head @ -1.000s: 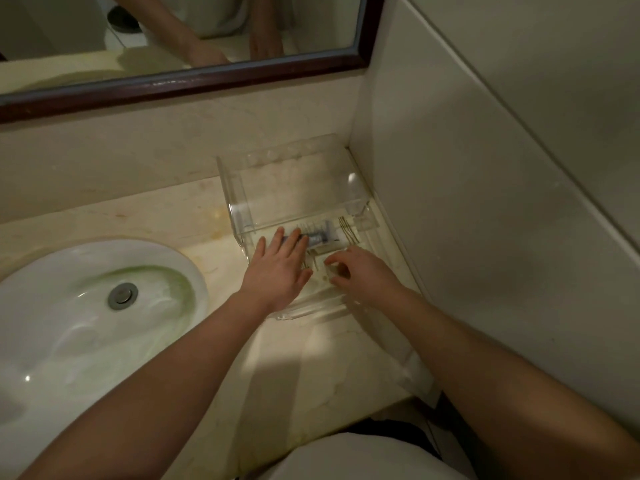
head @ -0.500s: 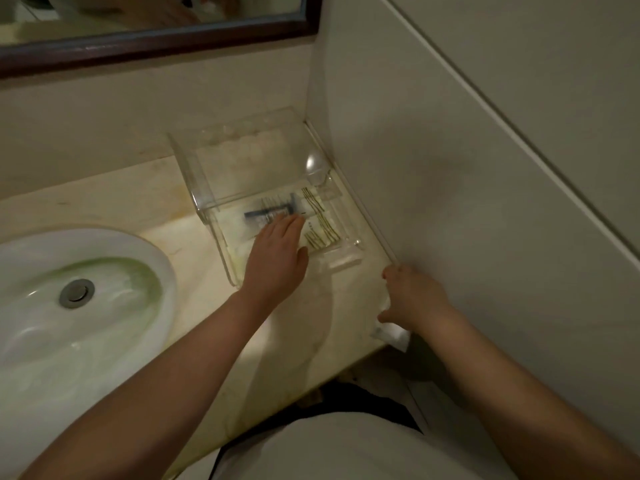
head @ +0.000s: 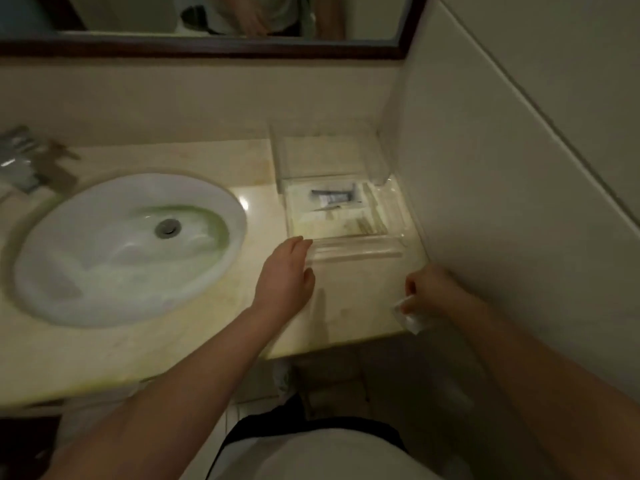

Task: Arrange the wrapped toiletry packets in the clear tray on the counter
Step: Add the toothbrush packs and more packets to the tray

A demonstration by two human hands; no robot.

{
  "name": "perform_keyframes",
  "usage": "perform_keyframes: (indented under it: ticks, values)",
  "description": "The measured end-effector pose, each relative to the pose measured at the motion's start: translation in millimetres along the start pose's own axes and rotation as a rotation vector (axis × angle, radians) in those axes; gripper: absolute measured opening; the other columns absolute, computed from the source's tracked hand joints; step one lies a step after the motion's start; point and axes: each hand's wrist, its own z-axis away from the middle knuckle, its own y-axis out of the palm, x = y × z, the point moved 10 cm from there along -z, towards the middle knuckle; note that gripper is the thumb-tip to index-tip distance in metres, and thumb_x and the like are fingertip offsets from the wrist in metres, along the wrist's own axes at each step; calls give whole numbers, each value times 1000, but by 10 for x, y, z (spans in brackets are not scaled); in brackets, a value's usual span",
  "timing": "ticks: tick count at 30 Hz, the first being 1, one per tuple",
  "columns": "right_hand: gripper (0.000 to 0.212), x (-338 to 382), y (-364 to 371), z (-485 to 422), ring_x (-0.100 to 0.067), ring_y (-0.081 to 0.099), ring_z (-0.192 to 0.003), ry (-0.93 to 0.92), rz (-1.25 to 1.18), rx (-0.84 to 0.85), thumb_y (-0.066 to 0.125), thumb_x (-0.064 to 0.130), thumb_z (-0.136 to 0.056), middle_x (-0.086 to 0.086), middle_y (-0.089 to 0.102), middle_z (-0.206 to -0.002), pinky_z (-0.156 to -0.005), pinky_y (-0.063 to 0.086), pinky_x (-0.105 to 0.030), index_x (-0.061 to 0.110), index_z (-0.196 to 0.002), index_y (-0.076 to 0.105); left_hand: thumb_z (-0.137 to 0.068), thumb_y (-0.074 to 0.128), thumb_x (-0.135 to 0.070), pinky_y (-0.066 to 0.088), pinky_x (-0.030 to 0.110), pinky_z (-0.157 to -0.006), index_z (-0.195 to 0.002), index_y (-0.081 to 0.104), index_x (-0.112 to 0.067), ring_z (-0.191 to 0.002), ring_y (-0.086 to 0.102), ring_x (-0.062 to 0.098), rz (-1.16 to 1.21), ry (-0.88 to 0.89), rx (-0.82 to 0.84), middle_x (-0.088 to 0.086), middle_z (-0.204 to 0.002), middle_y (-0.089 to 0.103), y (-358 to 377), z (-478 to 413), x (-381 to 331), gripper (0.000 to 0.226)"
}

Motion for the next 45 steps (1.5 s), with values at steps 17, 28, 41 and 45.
perform_keyframes:
  ticks: [17,28,41,45]
  values:
    - [32,4620,-535,299,-12,40,-57,-712,-450,-21,73,24,-82,5,44,-62,-52,29,-28,21,-67,44,-88,50,-21,40,31,-99,-133,49,-17,-121,50,21,108,-626,-346,4,-134,52,-1812,1524,2581,45]
    - [11,6624,-610,9,-7,63,-64,-526,-827,154,68,20,-83,4,69,-80,-51,45,-14,19,-94,68,-89,57,-20,50,39,-86,-120,58,-14,-106,56,25,11,-878,-315,8,-121,55,-2907,1759,4686,31]
    - [32,6645,-502,-179,-25,65,-78,-307,-1102,290,59,-3,-81,-9,68,-87,-81,56,-44,8,-111,63,-89,55,-16,51,38,-86,-112,58,-9,-109,59,29,-66,-1023,124,12,-119,61,-2640,1396,5213,24]
    - [34,6417,-501,-134,-25,65,-80,-300,-1236,292,62,-7,-82,-12,68,-89,-83,56,-40,3,-114,65,-87,57,-22,50,37,-83,-112,60,-8,-106,60,30,-23,-1005,104,13,-116,62,-2694,1434,5119,29]
